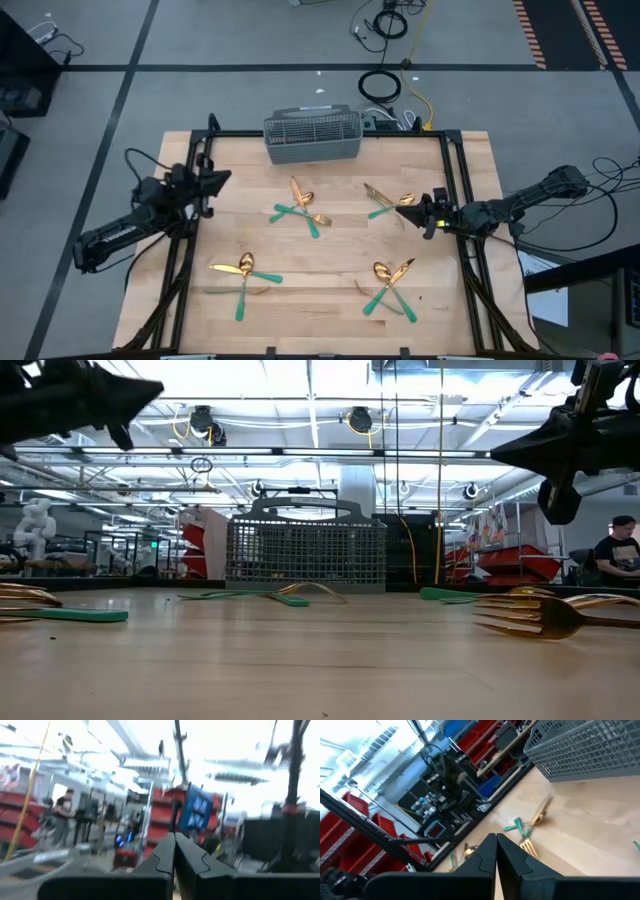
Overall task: Sort silverware
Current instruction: Put the green fork into the gray bin
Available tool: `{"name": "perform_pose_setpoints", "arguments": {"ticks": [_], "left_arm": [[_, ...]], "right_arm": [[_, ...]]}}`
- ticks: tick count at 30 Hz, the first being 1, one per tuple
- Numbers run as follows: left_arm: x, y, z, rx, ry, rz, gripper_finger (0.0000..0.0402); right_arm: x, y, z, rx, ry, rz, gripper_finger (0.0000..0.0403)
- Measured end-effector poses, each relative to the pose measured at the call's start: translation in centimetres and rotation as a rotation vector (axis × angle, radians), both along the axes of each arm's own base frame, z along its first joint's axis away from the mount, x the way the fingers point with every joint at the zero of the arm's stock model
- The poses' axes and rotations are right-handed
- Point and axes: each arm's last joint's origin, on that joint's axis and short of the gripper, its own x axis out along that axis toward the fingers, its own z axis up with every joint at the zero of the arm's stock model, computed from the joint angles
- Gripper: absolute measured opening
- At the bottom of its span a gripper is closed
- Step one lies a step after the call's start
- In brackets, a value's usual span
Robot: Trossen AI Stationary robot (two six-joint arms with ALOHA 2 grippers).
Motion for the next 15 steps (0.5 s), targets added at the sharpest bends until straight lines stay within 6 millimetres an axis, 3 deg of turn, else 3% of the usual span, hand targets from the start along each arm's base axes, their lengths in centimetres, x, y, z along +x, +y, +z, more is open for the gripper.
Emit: {"name": "perform_pose_setpoints", "arguments": {"ticks": [8, 15], "left_arm": [[-1.1, -0.5, 1.9, 0.132, -0.209, 0.024, 0.001], [-2.3, -0.8, 3.4, 0.136, -0.385, 0.104, 0.001]], "right_arm": [[-0.2, -0.1, 1.9, -0.149, -0.14, -0.028, 0.0004], [-0.8, -0.2, 4.1, -0.247, -0.289, -0.062, 0.0004]]}}
